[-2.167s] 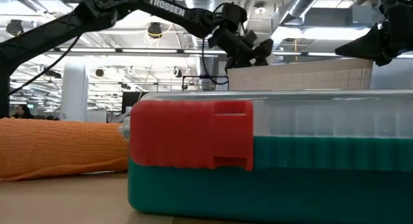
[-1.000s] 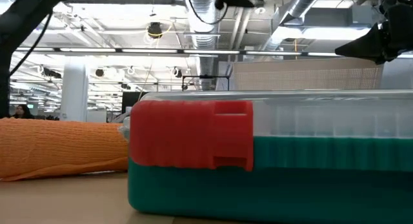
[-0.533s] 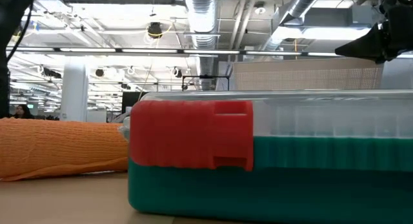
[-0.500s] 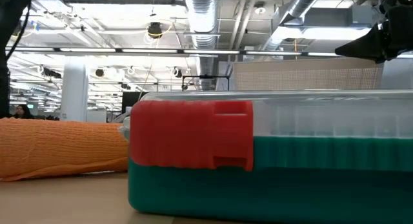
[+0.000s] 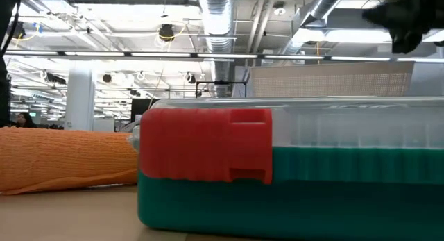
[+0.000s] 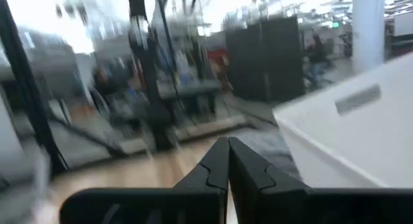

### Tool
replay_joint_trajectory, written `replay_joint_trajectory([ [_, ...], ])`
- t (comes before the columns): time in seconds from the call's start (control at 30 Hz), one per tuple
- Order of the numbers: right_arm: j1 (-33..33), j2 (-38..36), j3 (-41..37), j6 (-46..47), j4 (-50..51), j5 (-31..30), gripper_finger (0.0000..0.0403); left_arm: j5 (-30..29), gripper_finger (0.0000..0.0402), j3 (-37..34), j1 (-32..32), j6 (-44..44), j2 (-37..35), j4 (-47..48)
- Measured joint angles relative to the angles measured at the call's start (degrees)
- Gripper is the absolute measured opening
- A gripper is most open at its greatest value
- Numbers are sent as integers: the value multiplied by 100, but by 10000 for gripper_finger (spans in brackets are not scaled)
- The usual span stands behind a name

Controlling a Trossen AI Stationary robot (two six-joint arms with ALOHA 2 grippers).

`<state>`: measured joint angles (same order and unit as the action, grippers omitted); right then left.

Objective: Pick & place medical supplies in basket/bin
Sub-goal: Put the white gauze in the white bin

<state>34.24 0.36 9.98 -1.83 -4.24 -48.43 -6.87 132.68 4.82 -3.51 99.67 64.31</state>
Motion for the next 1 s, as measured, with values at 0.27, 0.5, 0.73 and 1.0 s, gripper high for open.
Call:
replay_joint_trajectory([
  [0.27, -169, 161, 2, 323, -975, 856, 0, -286, 201, 0, -533, -86, -6, 336],
  [0.5, -506, 830, 0, 781, -998, 774, 0, -1858, 201, 2, -1234, -543, -86, 860],
  [0.73, -832, 1681, 2, 1090, -2183, 1446, 2, -3251, 201, -32, -1891, -1499, -72, 1620],
  [1.0, -1193, 3305, 143, 1104, -3393, 2025, 47, -4552, 201, -37, -2398, -2596, -82, 2580],
])
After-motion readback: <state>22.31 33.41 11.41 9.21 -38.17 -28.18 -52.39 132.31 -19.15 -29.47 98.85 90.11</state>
